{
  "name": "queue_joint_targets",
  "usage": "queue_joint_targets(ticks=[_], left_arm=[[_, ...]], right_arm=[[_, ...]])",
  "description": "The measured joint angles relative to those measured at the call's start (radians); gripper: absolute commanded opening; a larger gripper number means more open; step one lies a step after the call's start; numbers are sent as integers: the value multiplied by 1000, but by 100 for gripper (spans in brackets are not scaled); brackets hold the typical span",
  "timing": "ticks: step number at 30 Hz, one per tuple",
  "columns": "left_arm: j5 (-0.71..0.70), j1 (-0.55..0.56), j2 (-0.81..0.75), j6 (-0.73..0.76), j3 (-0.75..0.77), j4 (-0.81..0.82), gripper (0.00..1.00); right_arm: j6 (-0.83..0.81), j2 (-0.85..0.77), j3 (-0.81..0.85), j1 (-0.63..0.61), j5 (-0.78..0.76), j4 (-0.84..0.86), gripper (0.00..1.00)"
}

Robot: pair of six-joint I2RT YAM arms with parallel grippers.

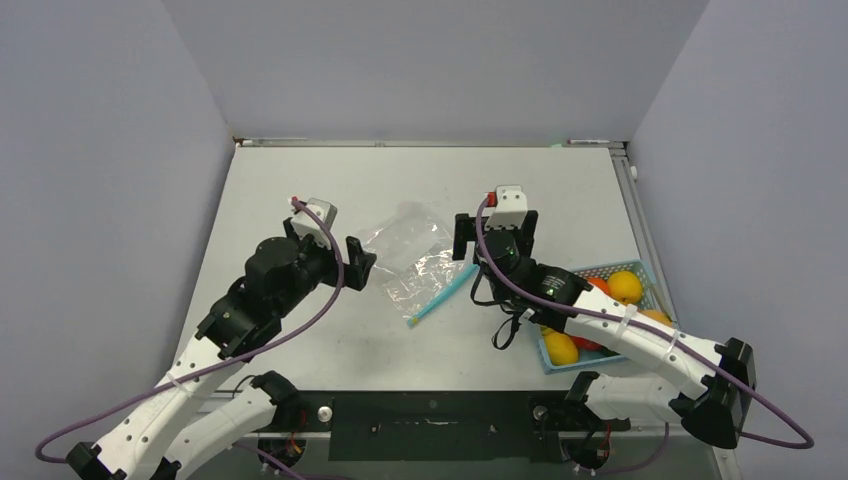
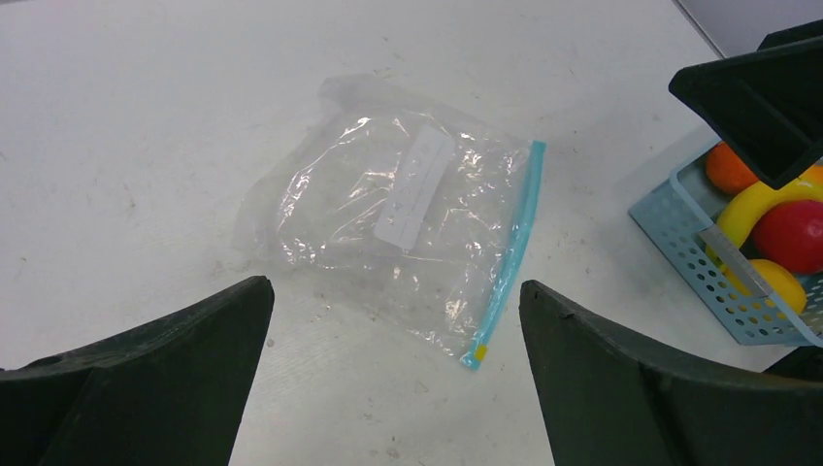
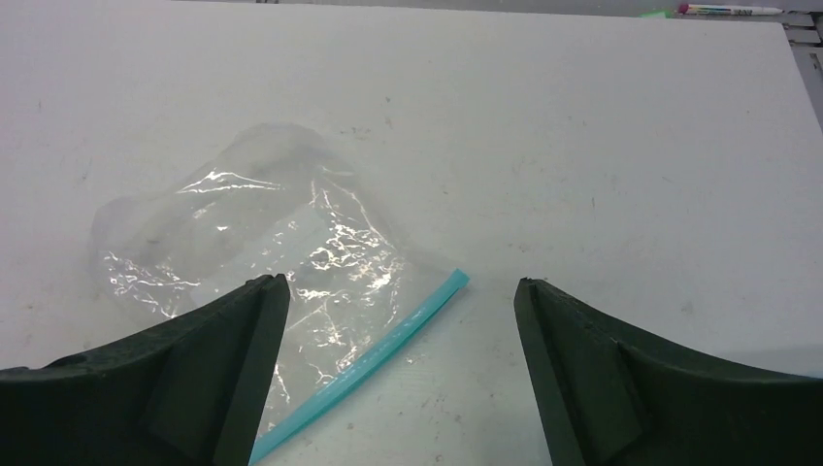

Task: Place the food in the zip-top bag and seal the zipper
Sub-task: Adjust the bin at the center of the board.

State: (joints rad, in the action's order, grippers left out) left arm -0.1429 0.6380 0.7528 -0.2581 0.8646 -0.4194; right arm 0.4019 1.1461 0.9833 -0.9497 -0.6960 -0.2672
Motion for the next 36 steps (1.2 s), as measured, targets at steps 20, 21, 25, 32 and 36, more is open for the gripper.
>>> queue_joint_targets(ticks=[20,21,25,32,36], left_arm=[[60,0,27,34,5,-11,96],[60,0,27,34,5,-11,96],[62,0,26,34,5,-12,96],[65,0,16,34,5,-14,96],[70,0,15,34,5,-15,96]], right_arm=[[147,8,23,7,-76,-251,90],[160,8,23,10,-77,-263,90],[217,8,20,64,-67,-309,90],[326,9,-37,188,-18,-372,90],[383,15,-43,218,-19,-404,91]])
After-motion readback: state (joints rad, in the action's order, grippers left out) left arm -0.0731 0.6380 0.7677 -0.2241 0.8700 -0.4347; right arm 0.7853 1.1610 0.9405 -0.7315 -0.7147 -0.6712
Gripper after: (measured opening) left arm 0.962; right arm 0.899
